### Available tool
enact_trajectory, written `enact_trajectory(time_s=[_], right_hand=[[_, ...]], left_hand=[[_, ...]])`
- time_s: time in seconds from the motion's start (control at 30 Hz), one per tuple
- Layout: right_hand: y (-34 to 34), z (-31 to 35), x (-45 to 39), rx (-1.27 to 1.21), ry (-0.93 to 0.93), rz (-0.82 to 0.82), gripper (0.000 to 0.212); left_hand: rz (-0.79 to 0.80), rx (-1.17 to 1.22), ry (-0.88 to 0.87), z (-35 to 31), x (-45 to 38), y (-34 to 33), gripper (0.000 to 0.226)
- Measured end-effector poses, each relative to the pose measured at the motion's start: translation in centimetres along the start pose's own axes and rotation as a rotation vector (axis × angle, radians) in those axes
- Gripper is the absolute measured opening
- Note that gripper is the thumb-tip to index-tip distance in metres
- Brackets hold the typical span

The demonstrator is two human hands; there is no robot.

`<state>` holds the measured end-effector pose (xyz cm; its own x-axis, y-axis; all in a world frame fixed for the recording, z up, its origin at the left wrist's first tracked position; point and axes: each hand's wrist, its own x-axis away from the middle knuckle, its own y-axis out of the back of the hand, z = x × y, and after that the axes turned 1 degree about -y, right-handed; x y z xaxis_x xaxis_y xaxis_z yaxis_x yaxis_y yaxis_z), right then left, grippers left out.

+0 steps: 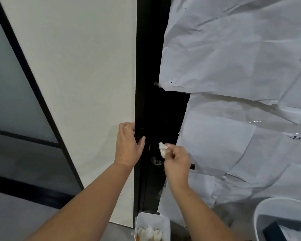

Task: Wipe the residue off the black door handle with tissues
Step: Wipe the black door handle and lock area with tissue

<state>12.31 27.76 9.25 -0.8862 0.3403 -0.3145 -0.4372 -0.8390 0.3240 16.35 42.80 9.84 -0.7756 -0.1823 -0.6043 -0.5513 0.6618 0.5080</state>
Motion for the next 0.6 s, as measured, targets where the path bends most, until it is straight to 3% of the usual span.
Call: enact_trajectory(time_s=[0.1, 0.27, 0.33, 0.4, 0.6], right_hand=[[0.8, -0.1, -2.7, 0.121, -0.076, 0.068, 0.023], [-0.7, -0.2, -3.6, 0.312, 0.045, 0.193, 0.023], [-0.2, 0.0, -3.7, 0.306, 0.014, 0.297, 0.023], [1.2, 0.3, -3.8, 0.224, -0.037, 0.364, 0.022], [4.0, -0.2, -4.7, -0.314, -0.420, 0.268, 0.014]], left_hand=[[0.011, 0.006, 0.032, 0.1, -0.1, -0.1, 0.052], [0.027, -0.013, 0.031, 0.4, -0.3, -0.2, 0.052], [0.031, -0.012, 0.039, 0.3, -0.3, -0.2, 0.052], [0.031, 0.010, 0.047, 0.1, -0.3, -0.1, 0.051], [0.014, 0.079, 0.139, -0.9, 0.2, 0.1, 0.050]])
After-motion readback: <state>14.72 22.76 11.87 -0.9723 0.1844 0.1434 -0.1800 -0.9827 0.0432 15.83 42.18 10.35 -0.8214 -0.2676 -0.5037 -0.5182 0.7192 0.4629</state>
